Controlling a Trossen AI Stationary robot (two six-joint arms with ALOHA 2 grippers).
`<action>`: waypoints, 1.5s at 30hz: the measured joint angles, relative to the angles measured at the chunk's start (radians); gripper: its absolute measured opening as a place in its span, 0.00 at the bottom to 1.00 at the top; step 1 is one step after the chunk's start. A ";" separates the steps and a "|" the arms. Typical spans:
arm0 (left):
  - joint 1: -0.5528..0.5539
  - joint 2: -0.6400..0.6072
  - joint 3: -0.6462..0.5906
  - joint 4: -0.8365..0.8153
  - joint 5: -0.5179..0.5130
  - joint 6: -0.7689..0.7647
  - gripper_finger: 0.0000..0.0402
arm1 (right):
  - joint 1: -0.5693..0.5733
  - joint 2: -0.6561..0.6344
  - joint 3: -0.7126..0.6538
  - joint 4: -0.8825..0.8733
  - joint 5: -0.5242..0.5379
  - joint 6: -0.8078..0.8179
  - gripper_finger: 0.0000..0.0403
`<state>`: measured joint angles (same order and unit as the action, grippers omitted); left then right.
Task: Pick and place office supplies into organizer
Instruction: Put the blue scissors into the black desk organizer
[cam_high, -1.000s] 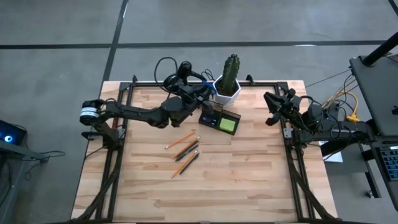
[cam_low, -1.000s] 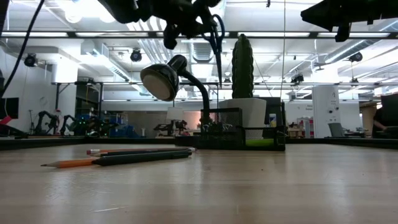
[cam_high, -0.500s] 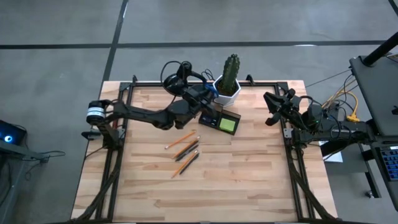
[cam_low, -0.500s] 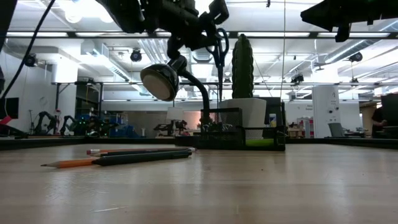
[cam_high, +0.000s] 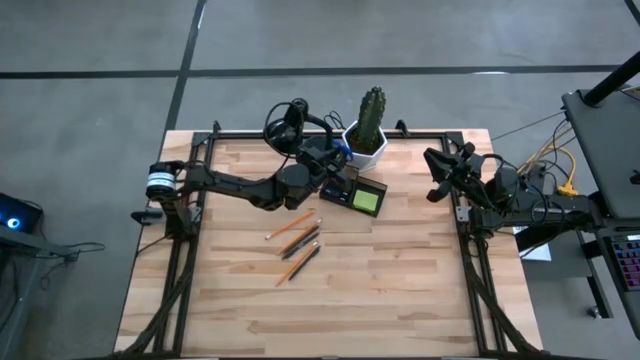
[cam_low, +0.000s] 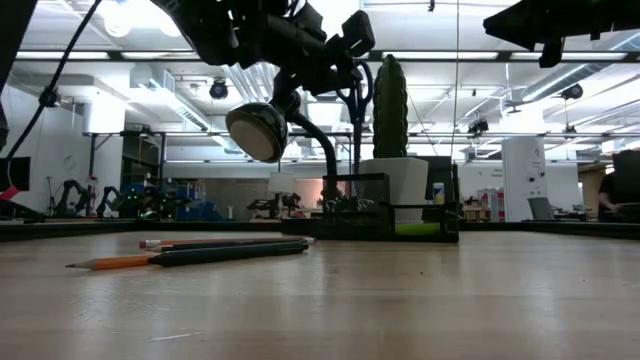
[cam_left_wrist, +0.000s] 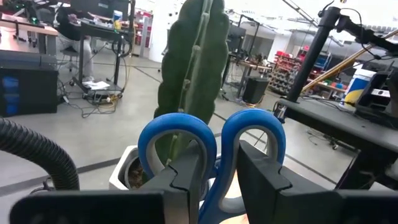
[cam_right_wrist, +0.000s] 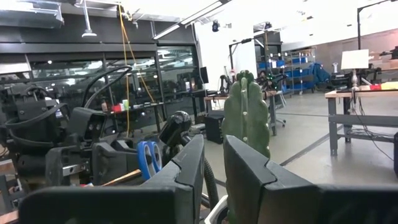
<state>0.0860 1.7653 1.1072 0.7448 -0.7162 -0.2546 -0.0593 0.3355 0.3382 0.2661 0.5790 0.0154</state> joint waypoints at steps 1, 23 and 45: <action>0.000 0.000 0.000 0.000 0.001 0.000 0.17 | 0.000 0.000 0.000 0.000 0.000 0.000 0.13; 0.086 0.000 -0.003 0.003 0.378 0.000 0.17 | 0.000 0.000 0.000 0.000 0.000 0.009 0.13; 0.109 0.000 -0.031 -0.042 0.429 0.000 0.17 | 0.000 0.000 0.000 0.000 0.000 0.011 0.13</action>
<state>0.1955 1.7653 1.0766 0.7023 -0.2871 -0.2544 -0.0593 0.3355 0.3382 0.2659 0.5789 0.0261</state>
